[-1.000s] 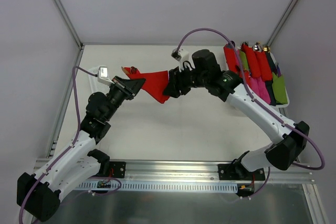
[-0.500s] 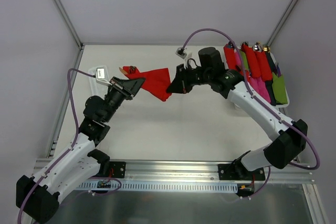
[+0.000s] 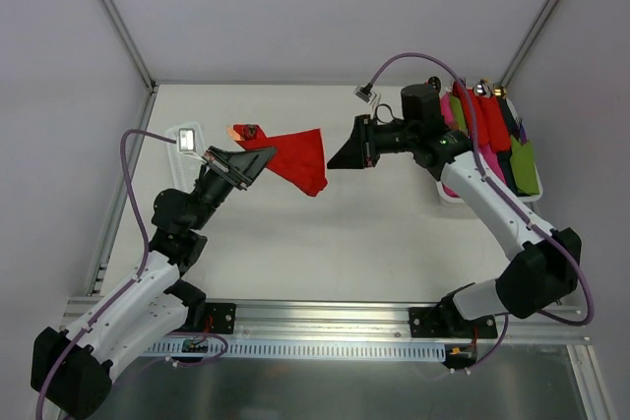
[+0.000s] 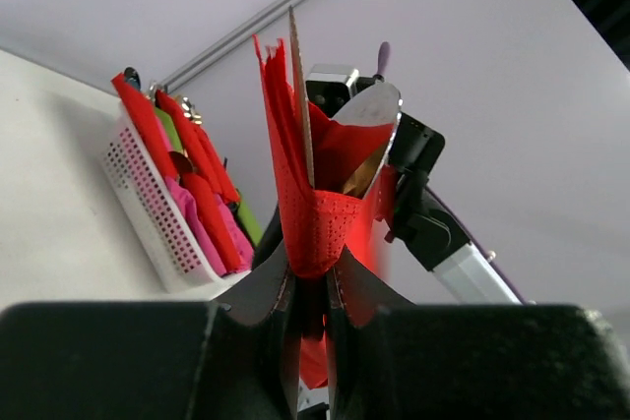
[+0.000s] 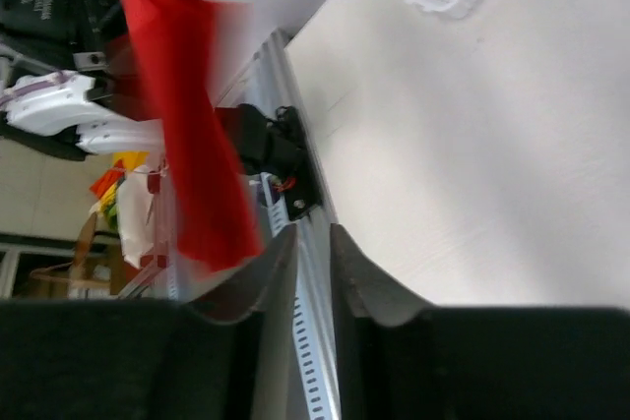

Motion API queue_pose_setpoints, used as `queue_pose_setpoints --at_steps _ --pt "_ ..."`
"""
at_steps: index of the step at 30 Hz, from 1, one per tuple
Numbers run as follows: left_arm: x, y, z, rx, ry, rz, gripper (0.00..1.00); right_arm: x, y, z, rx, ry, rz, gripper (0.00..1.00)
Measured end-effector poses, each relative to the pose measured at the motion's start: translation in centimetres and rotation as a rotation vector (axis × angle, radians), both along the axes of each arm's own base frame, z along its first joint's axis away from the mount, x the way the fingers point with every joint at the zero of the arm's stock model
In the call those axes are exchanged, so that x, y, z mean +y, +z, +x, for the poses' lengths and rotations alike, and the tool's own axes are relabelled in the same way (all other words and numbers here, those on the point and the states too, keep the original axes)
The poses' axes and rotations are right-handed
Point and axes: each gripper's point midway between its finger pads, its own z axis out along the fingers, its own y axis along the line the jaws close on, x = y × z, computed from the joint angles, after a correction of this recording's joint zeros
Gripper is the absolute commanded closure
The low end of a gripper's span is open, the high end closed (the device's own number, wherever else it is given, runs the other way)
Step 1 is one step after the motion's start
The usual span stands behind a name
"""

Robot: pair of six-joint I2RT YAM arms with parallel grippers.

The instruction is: Place the utensils on the paper napkin and roll it up

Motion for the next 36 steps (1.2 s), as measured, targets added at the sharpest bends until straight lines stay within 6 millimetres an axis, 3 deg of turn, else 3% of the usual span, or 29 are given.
queue_pose_setpoints --at_steps 5,8,14,17,21,29,36 --pt "-0.3 0.3 -0.5 -0.012 -0.036 0.003 1.00 -2.6 0.5 1.9 -0.083 -0.137 -0.071 0.68" --pt "-0.9 0.2 -0.9 -0.015 -0.073 0.021 1.00 -3.5 3.6 1.7 -0.201 -0.171 -0.066 0.69" --pt "-1.4 -1.1 -0.3 0.048 -0.079 0.101 1.00 -4.7 12.2 -0.7 -0.458 -0.195 0.017 0.68" --pt "-1.5 -1.5 0.0 0.081 -0.076 0.134 1.00 -3.8 14.1 -2.6 -0.530 -0.160 0.040 0.63" --pt "-1.8 -1.9 0.4 0.105 -0.076 0.157 1.00 -1.6 12.9 -4.5 -0.533 -0.082 0.017 0.52" --pt "-2.3 -2.0 0.4 0.120 -0.104 0.177 1.00 2.5 7.2 -4.1 -0.499 -0.011 -0.127 0.48" --pt "-2.6 -1.6 -0.2 0.104 -0.136 0.179 1.00 2.8 3.4 -2.7 -0.494 -0.037 -0.236 0.35"
